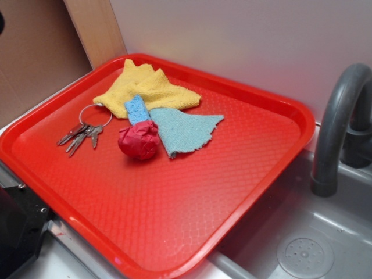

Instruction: Grab the red paper.

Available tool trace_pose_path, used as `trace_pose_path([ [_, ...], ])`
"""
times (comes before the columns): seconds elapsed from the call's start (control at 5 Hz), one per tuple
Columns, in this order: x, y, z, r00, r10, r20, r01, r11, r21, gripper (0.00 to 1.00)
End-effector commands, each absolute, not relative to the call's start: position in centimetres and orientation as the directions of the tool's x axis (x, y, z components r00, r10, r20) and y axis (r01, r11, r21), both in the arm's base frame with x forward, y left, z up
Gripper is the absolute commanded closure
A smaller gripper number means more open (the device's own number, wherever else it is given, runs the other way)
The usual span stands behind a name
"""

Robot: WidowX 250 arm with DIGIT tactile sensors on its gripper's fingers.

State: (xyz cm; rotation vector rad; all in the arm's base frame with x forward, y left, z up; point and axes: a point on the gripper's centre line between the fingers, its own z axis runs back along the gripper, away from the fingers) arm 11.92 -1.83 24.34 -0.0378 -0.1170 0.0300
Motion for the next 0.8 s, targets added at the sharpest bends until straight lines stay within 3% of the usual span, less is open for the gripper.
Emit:
trace_pose_path([
  [0.0, 11.9, -1.8, 24.3, 0.993, 0.032, 0.116, -0.028, 0.999, -0.039, 0.00],
  [0.4, 14.8, -1.8, 24.1, 0.976, 0.152, 0.156, -0.142, 0.987, -0.072, 0.00],
  [0.6, 16.9, -2.3, 22.3, 0.973, 0.171, 0.153, -0.150, 0.979, -0.138, 0.00],
])
